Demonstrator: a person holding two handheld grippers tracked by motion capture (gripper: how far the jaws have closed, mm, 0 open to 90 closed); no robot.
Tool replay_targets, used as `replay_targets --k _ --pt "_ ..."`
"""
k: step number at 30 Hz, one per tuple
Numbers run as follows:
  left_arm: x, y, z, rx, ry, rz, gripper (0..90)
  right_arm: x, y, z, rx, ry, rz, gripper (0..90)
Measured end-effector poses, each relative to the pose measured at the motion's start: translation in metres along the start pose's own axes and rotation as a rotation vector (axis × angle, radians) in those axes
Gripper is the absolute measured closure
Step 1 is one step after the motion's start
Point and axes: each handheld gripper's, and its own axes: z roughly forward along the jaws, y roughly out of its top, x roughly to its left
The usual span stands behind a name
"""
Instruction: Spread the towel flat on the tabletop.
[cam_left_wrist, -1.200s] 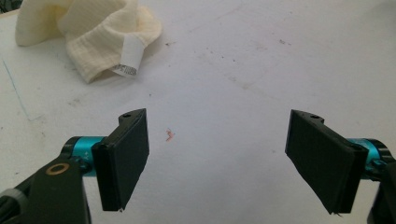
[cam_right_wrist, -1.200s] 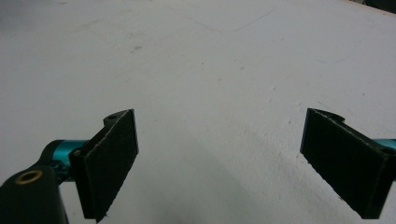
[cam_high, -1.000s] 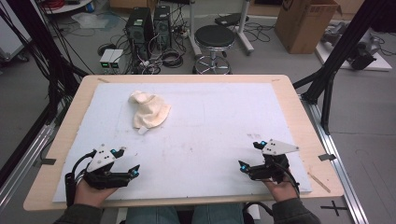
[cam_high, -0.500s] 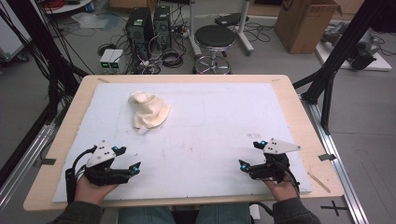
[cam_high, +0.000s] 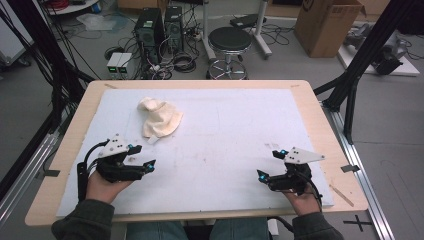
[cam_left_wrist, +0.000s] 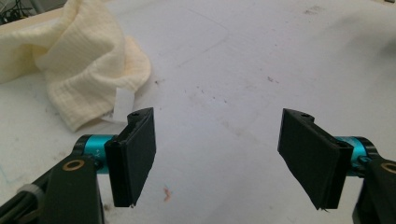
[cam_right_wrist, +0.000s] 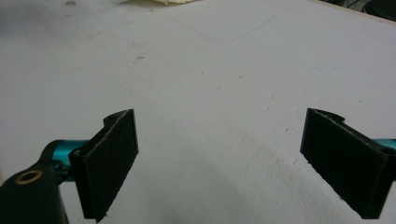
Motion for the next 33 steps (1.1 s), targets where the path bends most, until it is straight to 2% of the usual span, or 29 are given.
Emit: replay_targets --k 5,10,16,18,25,30,33 --pt "0.010 0.013 0.008 0.011 -0.009 -0.010 27.7 -0.002 0.001 0.001 -0.005 0.004 0.010 10.5" --pt "0.020 0.021 0.016 0.021 0.005 -0.021 27.9 -0.003 0.001 0.003 -0.005 0.012 0.001 10.5" --pt "0.033 0.030 0.025 0.016 0.021 -0.048 28.6 -0.005 0.001 0.003 -0.014 0.020 0.014 10.5" --pt "0.038 0.033 0.029 0.027 0.021 -0.044 28.8 -0.005 0.001 0.003 -0.014 0.025 0.021 10.6" --pt "0.057 0.042 0.039 -0.014 0.027 -0.098 29.9 -0.004 0.002 0.003 -0.008 0.024 0.019 10.5" --pt "0.070 0.042 0.050 -0.043 0.076 -0.138 31.6 -0.005 0.001 0.004 -0.014 0.025 0.018 10.5" --pt "0.075 0.046 0.058 -0.025 0.088 -0.144 31.7 -0.006 0.001 0.006 -0.011 0.025 0.016 10.6"
